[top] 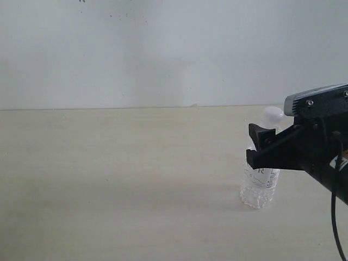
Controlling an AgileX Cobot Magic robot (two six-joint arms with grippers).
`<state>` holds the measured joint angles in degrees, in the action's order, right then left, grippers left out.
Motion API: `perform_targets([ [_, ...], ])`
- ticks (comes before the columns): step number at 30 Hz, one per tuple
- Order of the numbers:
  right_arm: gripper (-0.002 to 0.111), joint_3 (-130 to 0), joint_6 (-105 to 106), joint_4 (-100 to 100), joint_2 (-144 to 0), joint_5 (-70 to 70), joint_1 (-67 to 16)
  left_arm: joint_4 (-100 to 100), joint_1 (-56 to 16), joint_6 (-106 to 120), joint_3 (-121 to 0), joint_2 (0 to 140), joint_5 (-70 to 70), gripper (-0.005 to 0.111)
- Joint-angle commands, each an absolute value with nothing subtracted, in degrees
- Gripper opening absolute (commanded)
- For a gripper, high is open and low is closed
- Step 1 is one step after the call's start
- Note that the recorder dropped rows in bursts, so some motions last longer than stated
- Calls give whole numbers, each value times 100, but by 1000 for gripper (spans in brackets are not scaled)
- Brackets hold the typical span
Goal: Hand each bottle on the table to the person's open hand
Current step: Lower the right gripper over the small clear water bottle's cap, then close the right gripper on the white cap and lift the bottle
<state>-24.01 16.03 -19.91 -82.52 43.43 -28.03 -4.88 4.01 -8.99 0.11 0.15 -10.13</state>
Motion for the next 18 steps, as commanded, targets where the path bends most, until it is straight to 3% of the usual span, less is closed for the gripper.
perform_targets([
  [1, 74, -2416, 1476, -1960, -8420, 4886, -2782, -491, 416, -924, 0, 0, -1026, 4],
  [14, 74, -2876, 972, -1680, -8930, 4706, -2292, -491, 416, -924, 0, 0, -1026, 4],
  [16, 68, -2876, 972, -1503, -8930, 4719, -2282, -491, 416, -924, 0, 0, -1026, 4],
  [18, 56, -2876, 757, -1240, -8930, 4709, -2282, -491, 416, -924, 0, 0, -1026, 4],
])
